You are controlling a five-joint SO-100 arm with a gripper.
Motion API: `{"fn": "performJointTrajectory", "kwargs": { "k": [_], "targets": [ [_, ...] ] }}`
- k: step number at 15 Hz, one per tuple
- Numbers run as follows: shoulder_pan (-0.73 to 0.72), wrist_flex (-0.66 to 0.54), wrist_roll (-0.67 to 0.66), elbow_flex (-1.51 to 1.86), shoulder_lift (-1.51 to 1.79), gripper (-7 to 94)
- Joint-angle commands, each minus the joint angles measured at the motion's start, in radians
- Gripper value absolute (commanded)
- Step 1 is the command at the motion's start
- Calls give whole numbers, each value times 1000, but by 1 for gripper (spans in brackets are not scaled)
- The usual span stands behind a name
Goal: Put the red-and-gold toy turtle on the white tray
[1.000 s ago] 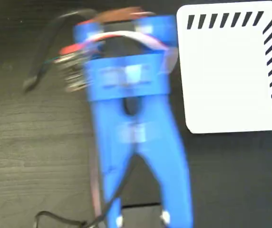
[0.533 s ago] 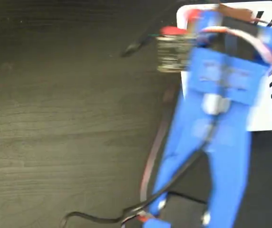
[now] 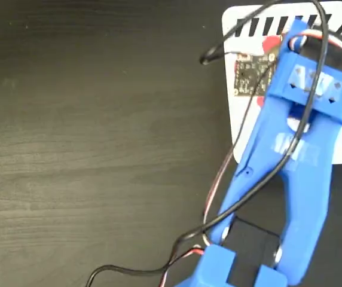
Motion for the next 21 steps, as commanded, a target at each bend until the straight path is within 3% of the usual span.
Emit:
{"fn": "performJointTrajectory", "kwargs": {
  "k": [1, 10, 11, 13, 15, 21],
  "targets": [
    [20, -18, -9, 3, 55, 0],
    [25, -46, -11, 60, 55, 1],
    [25, -48, -11, 60, 55, 9],
    [25, -52, -11, 60, 48, 46],
    [25, -61, -11, 60, 34, 65],
    [26, -66, -17, 67, 28, 67]
  ]
}}
